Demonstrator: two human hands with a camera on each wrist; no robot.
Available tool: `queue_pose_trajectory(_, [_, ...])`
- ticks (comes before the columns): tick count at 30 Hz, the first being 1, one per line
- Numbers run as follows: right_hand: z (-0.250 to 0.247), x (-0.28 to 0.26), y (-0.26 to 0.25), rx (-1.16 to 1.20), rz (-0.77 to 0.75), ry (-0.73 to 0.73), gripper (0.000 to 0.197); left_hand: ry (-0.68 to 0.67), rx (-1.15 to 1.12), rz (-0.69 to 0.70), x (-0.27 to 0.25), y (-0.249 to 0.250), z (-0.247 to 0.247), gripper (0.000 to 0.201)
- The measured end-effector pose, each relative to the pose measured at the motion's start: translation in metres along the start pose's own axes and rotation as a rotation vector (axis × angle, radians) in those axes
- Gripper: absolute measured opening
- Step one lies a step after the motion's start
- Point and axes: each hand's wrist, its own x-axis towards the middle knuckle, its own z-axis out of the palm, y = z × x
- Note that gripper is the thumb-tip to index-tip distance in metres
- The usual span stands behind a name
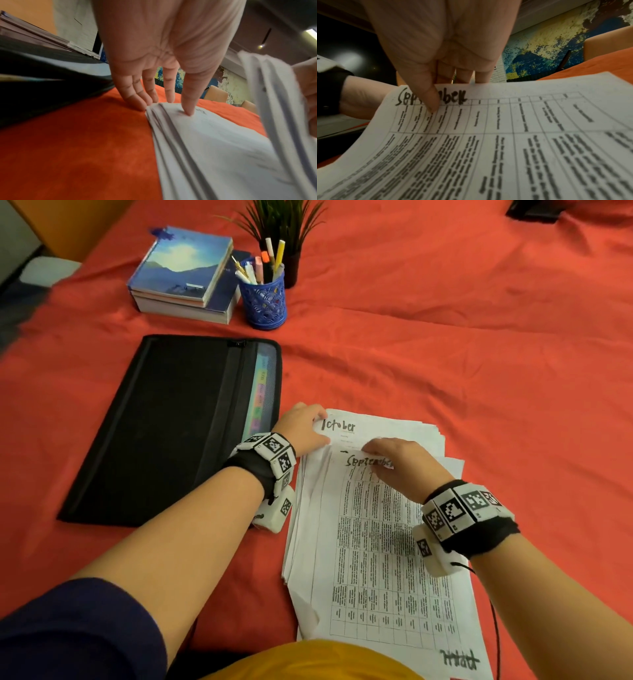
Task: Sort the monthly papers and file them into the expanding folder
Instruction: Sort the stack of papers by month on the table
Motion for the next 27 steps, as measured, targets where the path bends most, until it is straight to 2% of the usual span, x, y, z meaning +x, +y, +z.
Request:
queue_pose_trajectory(5, [0.000, 0.001, 0.003, -0.026, -0.046, 0.015, 0.016, 0.038, 0.035, -0.015, 0.004, -0.001, 0.006, 0.044])
queue_pose_trajectory(8, [0.000, 0.001, 0.005, -0.024, -0.038, 0.007, 0.015, 0.064, 0.021, -0.008, 0.004, 0.001, 0.007, 0.034])
queue_pose_trajectory(12, [-0.001, 0.001, 0.006, -0.025, -0.023, 0.002, 0.015, 0.034, 0.062, -0.013, 0.005, 0.003, 0.005, 0.041])
queue_pose_trajectory(15, [-0.001, 0.003, 0.006, -0.037, -0.001, -0.002, 0.015, 0.027, 0.052, -0.012, 0.007, 0.004, 0.002, 0.031])
queue_pose_trajectory(18, [-0.001, 0.005, 0.005, -0.045, 0.014, -0.004, 0.016, 0.020, 0.070, -0.017, 0.007, 0.006, 0.000, 0.045])
queue_pose_trajectory(20, [-0.001, 0.006, 0.005, -0.044, 0.011, -0.003, 0.016, 0.019, 0.088, -0.014, 0.008, 0.006, 0.001, 0.048])
queue_pose_trajectory(25, [0.000, 0.006, 0.010, -0.041, 0.018, 0.009, 0.015, 0.132, 0.040, -0.005, 0.008, 0.001, 0.002, 0.016])
queue_pose_trajectory(27, [0.001, 0.005, 0.013, -0.030, 0.002, 0.041, 0.014, 0.182, 0.001, 0.041, 0.003, 0.003, 0.001, 0.012])
